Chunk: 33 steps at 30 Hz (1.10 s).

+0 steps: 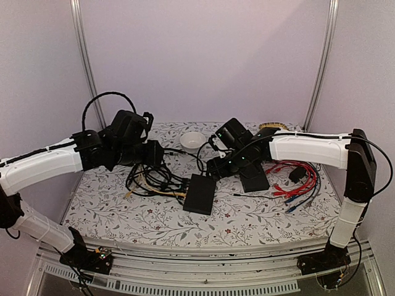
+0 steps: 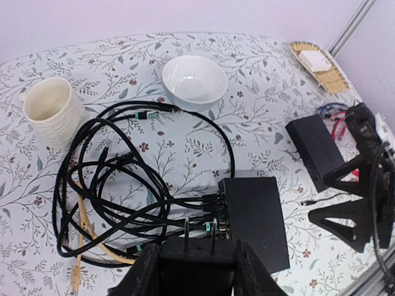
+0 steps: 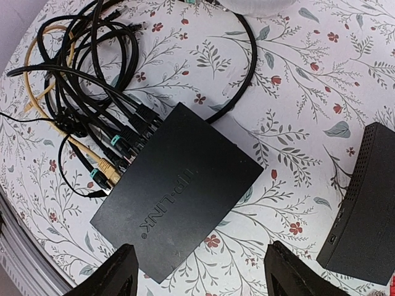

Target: Pull the plug from the switch port

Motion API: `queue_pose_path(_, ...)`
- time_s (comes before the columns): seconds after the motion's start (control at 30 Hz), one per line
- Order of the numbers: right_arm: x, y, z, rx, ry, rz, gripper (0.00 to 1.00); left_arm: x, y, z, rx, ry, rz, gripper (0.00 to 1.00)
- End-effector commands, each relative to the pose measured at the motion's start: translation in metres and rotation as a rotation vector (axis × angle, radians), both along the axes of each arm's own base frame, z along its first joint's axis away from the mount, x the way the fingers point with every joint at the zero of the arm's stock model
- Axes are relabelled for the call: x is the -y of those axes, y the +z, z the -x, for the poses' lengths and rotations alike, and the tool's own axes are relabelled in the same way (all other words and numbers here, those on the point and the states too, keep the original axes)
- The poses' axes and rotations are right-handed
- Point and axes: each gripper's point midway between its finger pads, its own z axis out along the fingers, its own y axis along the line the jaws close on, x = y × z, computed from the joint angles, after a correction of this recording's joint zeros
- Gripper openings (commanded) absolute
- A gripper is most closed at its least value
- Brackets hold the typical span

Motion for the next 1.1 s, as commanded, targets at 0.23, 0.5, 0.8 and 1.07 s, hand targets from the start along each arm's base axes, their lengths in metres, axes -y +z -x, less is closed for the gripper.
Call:
queue_pose_path(0.23,-0.002,0.018,0.000,0.023,0.010,-0.054,0.73,-0.031,0.101,0.007,0.200,0.126,0.266,0.00)
queue_pose_path(0.5,-0.002,0.018,0.001,0.023,0.018,-0.057,0.73,-0.062,0.136,0.019,0.286,0.218,0.377,0.00)
queue_pose_path(0.8,-0.006,0.016,0.002,0.019,0.039,-0.064,0.73,-0.144,0.114,0.040,0.255,0.572,0.307,0.00)
queue_pose_path(1.07,-0.014,0.011,0.001,0.008,0.068,-0.064,0.73,-0.175,0.052,0.038,0.192,0.720,0.113,0.00)
